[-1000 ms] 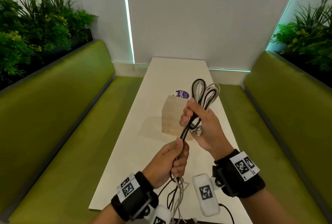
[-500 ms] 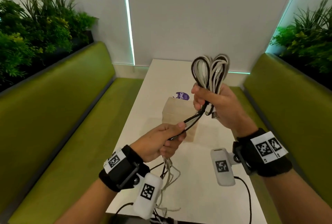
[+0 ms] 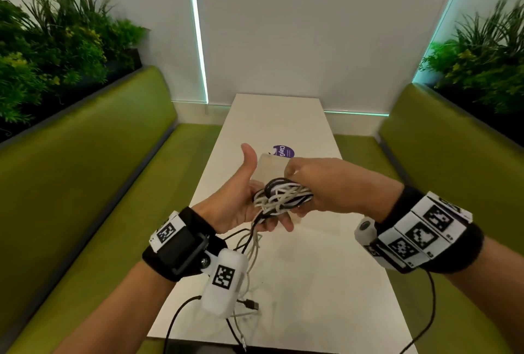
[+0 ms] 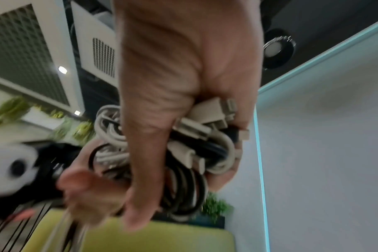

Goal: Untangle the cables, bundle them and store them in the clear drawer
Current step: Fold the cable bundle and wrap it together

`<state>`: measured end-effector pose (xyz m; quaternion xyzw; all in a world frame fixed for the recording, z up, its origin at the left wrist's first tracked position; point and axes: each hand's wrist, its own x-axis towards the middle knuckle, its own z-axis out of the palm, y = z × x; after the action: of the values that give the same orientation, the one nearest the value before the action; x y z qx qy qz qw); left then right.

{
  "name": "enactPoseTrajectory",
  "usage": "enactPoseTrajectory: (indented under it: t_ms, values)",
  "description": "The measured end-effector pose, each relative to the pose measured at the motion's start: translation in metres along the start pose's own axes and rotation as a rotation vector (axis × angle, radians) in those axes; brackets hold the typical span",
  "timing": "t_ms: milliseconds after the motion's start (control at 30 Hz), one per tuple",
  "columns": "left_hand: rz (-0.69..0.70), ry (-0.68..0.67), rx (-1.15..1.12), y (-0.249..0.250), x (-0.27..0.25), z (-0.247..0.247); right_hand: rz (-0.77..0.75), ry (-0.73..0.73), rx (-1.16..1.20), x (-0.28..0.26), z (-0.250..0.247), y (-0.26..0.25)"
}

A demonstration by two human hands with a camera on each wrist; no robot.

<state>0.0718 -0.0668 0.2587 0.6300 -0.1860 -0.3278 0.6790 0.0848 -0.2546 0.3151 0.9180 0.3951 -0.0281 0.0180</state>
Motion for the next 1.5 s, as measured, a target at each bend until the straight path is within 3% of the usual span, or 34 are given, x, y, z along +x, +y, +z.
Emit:
enactPoseTrajectory:
  t_ms: [100,200,300,433,567,667,833,967,1133,1333,1433,1500]
  values:
    - [-0.034,-0.010,0.215,0.002,0.003,0.008,-0.056,0.035,-0.197,0.003,0.013,-0.003]
    - [-0.084,0.090,0.373,0.000,0.007,0.017,-0.042,-0.011,-0.208,0.005,0.018,-0.004]
    - [-0.052,0.156,0.380,-0.002,0.009,0.020,-0.011,-0.076,-0.102,0.007,0.018,0.002]
    - [-0.006,0.106,0.388,-0.006,0.006,0.020,0.033,-0.246,0.171,0.009,0.019,0.005]
    - [0.018,0.089,0.399,-0.006,0.006,0.018,0.045,-0.179,0.179,0.009,0.021,0.005]
    - [0.042,0.109,0.375,-0.005,0.006,0.016,0.020,-0.139,0.055,0.008,0.014,0.005]
    - [0.227,0.060,0.146,-0.018,0.001,-0.003,-0.008,0.060,-0.131,0.001,-0.014,0.012]
    - [0.327,0.236,0.286,-0.036,0.003,0.006,-0.013,0.320,-0.083,-0.008,-0.050,0.023]
    - [0.457,0.374,-0.089,-0.032,0.014,0.028,0.027,0.468,0.023,-0.010,-0.070,0.028]
    - [0.651,0.681,-0.241,-0.008,0.022,0.035,0.295,0.563,0.403,0.000,-0.037,0.020]
    - [0.758,0.775,-0.298,0.005,0.025,0.034,0.303,0.566,0.650,0.007,-0.007,0.003]
    - [0.757,0.803,-0.340,0.007,0.023,0.035,0.269,0.514,0.773,0.010,0.007,-0.010]
